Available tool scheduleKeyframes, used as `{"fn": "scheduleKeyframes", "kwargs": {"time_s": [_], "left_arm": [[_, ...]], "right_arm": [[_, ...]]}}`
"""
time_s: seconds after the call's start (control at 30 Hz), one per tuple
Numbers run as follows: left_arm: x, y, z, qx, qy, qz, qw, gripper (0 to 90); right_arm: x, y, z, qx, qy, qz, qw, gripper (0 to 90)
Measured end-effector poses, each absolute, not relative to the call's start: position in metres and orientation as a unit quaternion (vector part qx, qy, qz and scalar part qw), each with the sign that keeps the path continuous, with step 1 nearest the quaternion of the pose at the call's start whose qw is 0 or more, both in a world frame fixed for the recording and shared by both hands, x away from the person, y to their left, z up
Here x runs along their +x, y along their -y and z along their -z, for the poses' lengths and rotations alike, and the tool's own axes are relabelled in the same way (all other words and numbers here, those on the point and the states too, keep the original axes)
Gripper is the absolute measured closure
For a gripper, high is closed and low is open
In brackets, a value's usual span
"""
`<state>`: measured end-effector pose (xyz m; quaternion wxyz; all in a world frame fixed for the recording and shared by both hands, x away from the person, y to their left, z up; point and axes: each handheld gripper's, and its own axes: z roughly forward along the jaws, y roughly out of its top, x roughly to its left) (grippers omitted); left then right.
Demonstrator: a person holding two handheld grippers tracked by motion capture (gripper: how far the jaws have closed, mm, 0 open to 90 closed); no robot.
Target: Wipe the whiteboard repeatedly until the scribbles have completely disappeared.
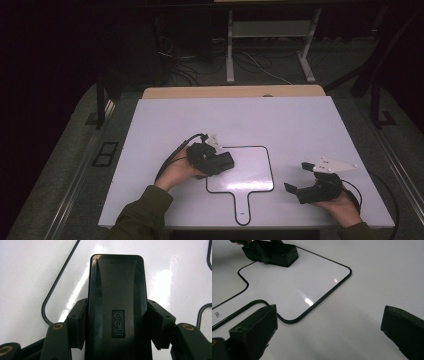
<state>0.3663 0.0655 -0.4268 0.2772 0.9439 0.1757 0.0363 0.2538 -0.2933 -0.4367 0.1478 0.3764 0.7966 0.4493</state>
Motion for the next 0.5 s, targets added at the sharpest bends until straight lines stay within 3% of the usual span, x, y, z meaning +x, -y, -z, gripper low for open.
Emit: {"fn": "scheduleKeyframes", "kwargs": {"time_s": [0.5], "left_arm": [[0.397,0.002,0.427,0.950,-0.144,-0.032,0.276,39.5]], "right_arm": [[0.254,0.294,0.436,0.375,-0.796,-0.451,0.148,0.0]]}}
